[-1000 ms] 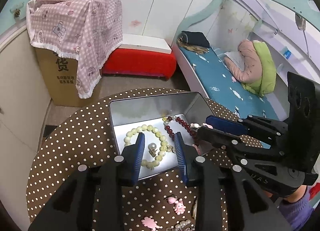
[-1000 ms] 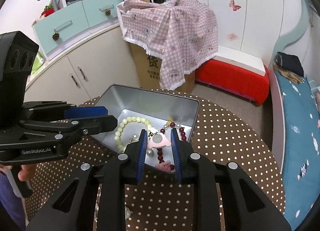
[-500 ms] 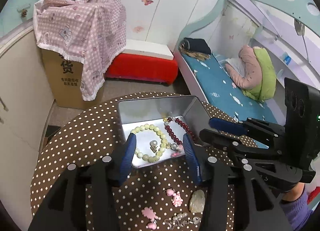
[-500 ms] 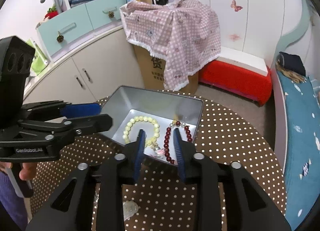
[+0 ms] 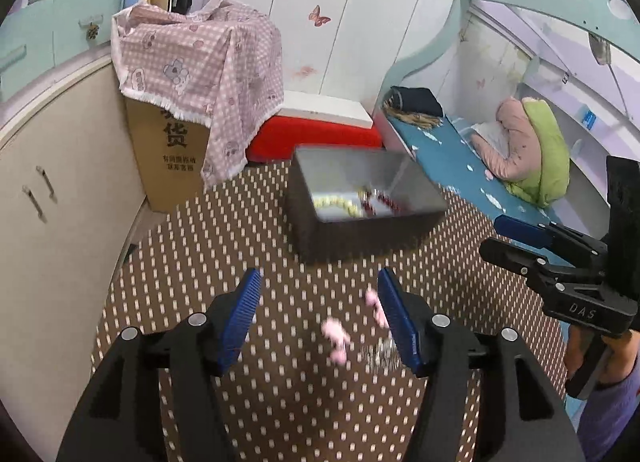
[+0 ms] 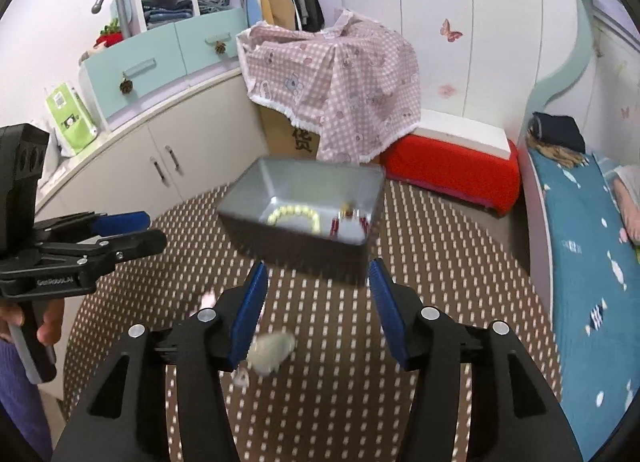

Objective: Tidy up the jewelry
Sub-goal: 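Withdraw both grippers from the box back over the remaining jewelry, then grasp a pink charm with the left gripper while the right gripper grasps the jade pendant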

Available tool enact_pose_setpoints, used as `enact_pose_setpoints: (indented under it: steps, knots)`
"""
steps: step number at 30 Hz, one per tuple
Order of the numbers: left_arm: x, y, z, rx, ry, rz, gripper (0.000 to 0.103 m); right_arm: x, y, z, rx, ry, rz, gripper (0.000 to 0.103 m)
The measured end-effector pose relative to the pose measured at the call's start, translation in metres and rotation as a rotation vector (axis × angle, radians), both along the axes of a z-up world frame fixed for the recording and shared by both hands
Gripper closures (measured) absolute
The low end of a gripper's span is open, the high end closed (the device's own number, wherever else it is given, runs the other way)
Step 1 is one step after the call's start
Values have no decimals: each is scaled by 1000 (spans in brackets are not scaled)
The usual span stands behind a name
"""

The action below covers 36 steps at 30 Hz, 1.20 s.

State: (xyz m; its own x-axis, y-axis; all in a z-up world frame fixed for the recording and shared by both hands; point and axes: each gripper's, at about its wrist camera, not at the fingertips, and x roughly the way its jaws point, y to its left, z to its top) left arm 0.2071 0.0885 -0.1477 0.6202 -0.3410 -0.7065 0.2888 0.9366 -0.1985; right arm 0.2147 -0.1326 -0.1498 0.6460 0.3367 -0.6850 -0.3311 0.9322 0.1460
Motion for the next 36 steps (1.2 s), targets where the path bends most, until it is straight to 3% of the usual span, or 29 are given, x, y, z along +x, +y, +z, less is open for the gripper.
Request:
enact_pose_setpoints:
  steps: [8,13,16,17,19,25,27,30,36]
  knots:
    - [-21,-13,-39,69,41,-32,45,-30,-2,-37,-7,68,-28,51]
    - [-22,-25,-50,152,45,-29,46,-35,1,-50,-13,93,-25,51]
    - [-21,-29,-52,160,45,-45,46,-35,4,-57,-18,103,-16,51]
    - [-20,-30,-53,166,48,-46,49,-36,4,-59,-19,104,-16,51]
    - [-18,-31,-56,169,64,-52,65,-35,5,-60,-16,110,-12,51]
    - [-15,-36,-62,185,74,-70,69,-29,15,-67,-25,123,2,50]
    - [-14,-38,-63,200,68,-70,78,-27,19,-70,-34,122,-2,43]
    - [-12,-36,-63,188,72,-72,92,-25,24,-73,-31,127,3,43]
    - [-15,-27,-62,152,67,-69,93,-19,36,-76,-47,128,11,43]
